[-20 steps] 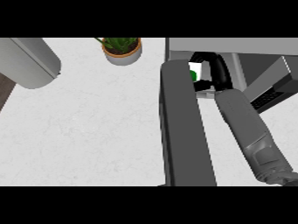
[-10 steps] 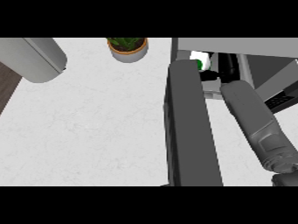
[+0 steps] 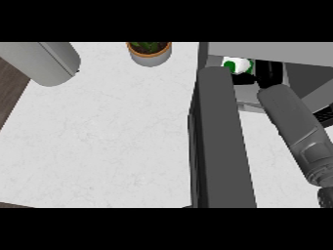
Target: Pick up the milk, place it into the microwave and close the microwave
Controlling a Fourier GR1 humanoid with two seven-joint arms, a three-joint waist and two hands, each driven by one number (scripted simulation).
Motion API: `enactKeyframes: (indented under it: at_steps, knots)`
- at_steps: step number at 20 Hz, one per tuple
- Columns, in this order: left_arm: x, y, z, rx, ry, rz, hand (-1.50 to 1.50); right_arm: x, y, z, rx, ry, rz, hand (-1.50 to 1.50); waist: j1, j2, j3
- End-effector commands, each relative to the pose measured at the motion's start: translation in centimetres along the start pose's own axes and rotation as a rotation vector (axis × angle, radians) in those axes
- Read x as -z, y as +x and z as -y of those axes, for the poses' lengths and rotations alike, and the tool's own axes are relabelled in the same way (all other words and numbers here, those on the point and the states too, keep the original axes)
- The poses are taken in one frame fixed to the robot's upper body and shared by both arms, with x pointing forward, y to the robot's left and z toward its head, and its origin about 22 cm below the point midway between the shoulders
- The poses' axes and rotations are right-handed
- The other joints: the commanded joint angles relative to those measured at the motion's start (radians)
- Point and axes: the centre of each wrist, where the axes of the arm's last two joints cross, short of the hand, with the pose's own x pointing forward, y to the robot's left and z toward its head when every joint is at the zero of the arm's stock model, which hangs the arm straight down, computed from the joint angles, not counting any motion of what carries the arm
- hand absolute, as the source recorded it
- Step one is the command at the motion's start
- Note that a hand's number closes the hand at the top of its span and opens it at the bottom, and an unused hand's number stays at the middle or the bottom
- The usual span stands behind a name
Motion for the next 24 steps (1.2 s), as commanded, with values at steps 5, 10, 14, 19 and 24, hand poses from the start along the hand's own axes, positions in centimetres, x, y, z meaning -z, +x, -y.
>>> enactKeyframes:
  at_steps: [5, 10, 14, 19, 24]
  knots:
    - [0.9, -0.3, -0.2, 0.022, -0.012, 0.015, -1.5, -2.2, -4.3, 2.5, -0.305, -0.127, -0.251, -1.5, 0.016, 0.018, -0.005]
    - [1.0, -1.2, -0.3, 0.038, -0.011, -0.026, -1.5, -1.2, -2.5, 1.4, -0.215, -0.036, -0.078, -1.5, 0.017, 0.013, 0.004]
    - [1.5, -1.4, -0.5, 0.038, -0.056, -0.028, -1.5, -0.2, -1.5, 1.2, -0.179, -0.023, -0.046, -1.5, 0.025, 0.012, 0.004]
    - [2.7, -1.6, -0.3, 0.044, -0.107, -0.037, -1.5, 0.3, -0.3, 0.4, -0.089, 0.033, -0.004, -1.5, 0.011, 0.012, 0.003]
    - [2.9, -2.9, 1.1, -0.008, -0.156, -0.028, -1.5, 0.0, 0.1, -0.3, 0.076, 0.066, -0.03, -1.5, -0.005, 0.002, 0.003]
